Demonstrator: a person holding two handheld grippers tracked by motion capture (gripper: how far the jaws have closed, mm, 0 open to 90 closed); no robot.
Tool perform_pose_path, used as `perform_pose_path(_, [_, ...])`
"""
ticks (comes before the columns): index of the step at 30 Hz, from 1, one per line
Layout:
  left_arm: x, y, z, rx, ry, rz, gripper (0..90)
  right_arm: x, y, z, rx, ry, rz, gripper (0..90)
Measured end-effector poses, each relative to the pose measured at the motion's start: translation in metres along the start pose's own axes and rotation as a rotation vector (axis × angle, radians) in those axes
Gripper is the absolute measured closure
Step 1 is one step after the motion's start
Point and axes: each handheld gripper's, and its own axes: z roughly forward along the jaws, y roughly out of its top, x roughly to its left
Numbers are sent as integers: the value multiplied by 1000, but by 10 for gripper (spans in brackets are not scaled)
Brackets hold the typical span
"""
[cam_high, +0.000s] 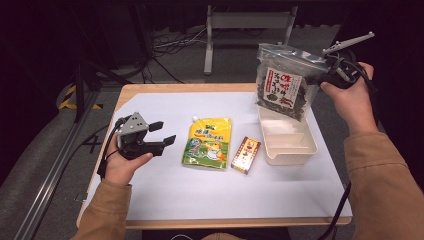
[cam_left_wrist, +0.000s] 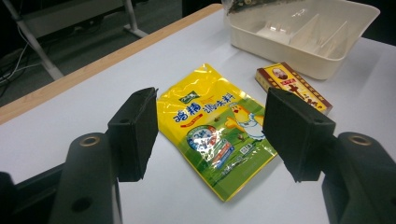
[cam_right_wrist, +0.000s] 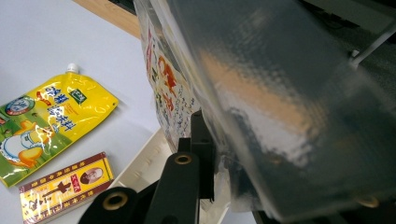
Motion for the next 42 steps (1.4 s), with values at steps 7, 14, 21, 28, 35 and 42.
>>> perform_pose_path(7, [0,-1,2,12,-5,-8,358,-2,-1,0,18,-26,29,835])
perform_pose_path(14, [0,-1,4,21,-8,-5,356,-3,-4,1,41,-49,37,836])
perform_pose_path(21, [0,-2,6,26,-9,-4,354,-7,-7,-1,62,-58,51,838])
perform_pose_path(28, [-1,-2,7,31,-12,-5,354,-8,-8,-4,71,-58,54,838])
perform_pose_path(35, [-1,-3,8,33,-12,-1,353,-7,-7,-6,90,-74,60,839])
perform_pose_path(42, [-1,-3,8,33,-14,-1,353,-4,-7,0,138,-102,56,838])
